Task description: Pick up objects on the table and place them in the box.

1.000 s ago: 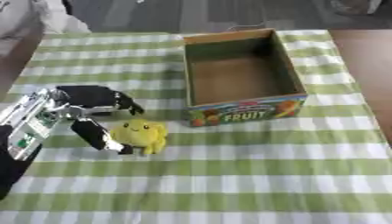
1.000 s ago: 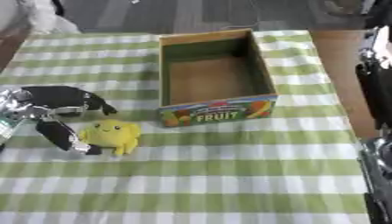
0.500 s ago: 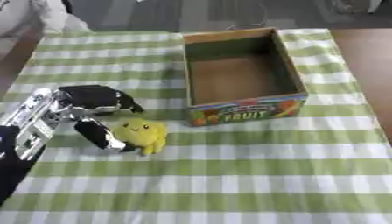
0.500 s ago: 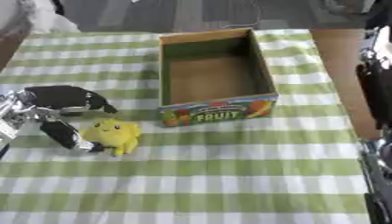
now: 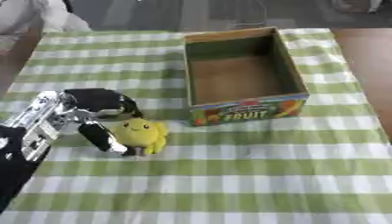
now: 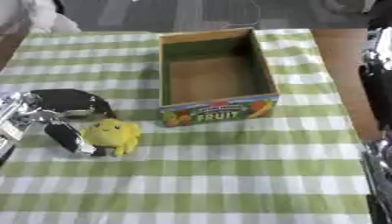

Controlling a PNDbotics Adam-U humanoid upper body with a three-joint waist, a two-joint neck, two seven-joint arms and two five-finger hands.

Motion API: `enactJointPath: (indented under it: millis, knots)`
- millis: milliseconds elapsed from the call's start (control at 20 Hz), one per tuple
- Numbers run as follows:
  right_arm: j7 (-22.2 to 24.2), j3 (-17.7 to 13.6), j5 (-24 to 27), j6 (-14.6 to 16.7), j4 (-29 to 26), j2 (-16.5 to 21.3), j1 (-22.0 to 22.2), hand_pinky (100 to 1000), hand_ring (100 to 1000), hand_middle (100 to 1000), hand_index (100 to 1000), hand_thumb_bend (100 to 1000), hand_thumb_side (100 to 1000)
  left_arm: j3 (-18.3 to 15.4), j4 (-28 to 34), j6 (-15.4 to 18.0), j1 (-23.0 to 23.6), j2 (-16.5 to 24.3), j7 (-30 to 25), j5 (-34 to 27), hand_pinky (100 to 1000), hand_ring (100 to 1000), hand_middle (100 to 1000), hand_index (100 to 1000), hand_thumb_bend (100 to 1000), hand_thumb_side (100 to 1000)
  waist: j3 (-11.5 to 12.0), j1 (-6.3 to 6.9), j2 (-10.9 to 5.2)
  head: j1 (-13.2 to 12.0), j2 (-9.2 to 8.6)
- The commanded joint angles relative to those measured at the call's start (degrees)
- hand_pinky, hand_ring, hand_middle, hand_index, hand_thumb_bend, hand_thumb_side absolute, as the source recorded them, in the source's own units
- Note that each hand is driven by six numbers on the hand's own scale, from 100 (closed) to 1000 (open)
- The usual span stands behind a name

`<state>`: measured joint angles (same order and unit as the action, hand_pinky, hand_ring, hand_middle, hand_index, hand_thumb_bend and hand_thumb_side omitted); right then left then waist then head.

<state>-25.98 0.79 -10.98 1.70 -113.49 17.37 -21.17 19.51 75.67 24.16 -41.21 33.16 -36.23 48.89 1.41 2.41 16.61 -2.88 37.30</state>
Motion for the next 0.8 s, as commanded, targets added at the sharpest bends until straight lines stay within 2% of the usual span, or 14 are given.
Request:
enactJointPath:
  millis: [50,200,300,350,550,800]
  knots:
    - [0.2,0.0,0.3,0.1,-1.1,0.4,-0.7,804,884,544,832,100,572,-0.2,0.0,0.2,-0.9,0.6,0.1,1.0,852,848,696,831,503,729,-0.1,-0.04,-0.94,-0.2,-0.55]
    - [0.1,-0.1,0.3,0.1,-1.1,0.4,-0.6,804,884,544,832,100,572,-0.2,-0.2,0.5,-0.8,0.2,1.3,2.7,848,841,668,825,484,733,-0.2,-0.03,-0.91,-0.2,-0.63]
    - [0.1,-0.1,0.3,0.1,-1.1,0.4,-0.7,805,884,544,832,100,573,-0.1,-0.5,0.6,-0.7,0.0,2.3,3.9,841,833,646,815,445,734,-0.3,-0.05,-0.89,-0.2,-0.71]
    - [0.1,-0.1,0.3,0.1,-1.1,0.4,-0.7,805,884,544,832,100,572,-0.2,-0.6,0.6,-0.7,-0.1,2.9,4.5,834,823,626,807,388,733,-0.3,-0.06,-0.89,-0.2,-0.71]
    - [0.1,-0.1,0.3,0.1,-1.1,0.4,-0.6,805,885,544,833,100,572,-0.1,-1.1,0.8,-0.4,-0.3,4.9,6.0,816,803,602,790,266,671,-0.3,-0.06,-0.9,-0.2,-0.68]
    - [0.0,-0.2,0.4,0.1,-1.1,0.3,-0.7,806,885,544,833,100,571,0.0,-1.3,1.1,-0.3,-0.4,5.4,5.8,797,777,576,763,191,603,-0.4,-0.05,-0.85,-0.1,-0.71]
